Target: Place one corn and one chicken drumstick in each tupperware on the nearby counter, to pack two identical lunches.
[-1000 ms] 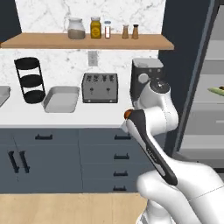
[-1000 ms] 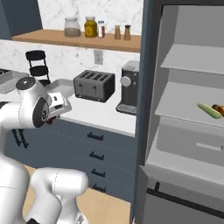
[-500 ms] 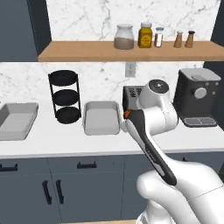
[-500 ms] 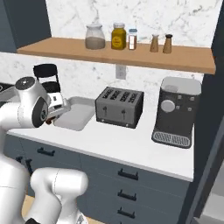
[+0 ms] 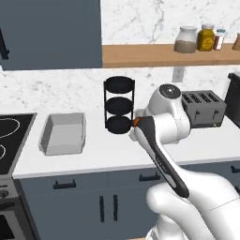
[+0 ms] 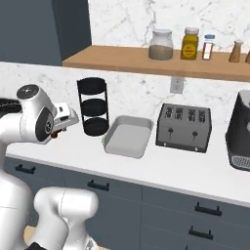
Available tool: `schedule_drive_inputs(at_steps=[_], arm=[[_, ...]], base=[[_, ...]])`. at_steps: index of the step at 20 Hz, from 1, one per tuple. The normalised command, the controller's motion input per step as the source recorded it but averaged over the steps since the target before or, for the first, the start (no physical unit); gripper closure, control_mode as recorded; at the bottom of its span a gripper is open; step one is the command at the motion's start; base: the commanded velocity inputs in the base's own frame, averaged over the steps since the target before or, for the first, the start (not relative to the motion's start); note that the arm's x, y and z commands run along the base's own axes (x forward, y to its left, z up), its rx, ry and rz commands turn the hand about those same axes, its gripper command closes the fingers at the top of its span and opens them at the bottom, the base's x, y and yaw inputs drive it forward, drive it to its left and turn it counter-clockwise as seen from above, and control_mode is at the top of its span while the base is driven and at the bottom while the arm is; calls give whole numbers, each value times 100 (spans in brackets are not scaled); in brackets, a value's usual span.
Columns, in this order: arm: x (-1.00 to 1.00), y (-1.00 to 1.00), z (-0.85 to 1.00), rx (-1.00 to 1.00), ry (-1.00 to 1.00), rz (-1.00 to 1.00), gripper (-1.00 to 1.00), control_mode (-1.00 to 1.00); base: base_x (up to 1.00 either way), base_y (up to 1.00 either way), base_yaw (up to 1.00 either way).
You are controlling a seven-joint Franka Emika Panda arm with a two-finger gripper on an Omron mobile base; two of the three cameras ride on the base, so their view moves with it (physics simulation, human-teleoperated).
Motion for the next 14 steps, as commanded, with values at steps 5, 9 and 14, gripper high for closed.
schedule_drive_inputs(at_steps=[5, 9, 14], arm=[[0, 0, 0, 0, 0, 0, 100, 100], [0, 0, 0, 0, 0, 0, 100, 100], [100, 45, -46, 0, 6, -5, 100, -100]], base=[[38, 100, -18], [74, 100, -20], [0, 0, 0]])
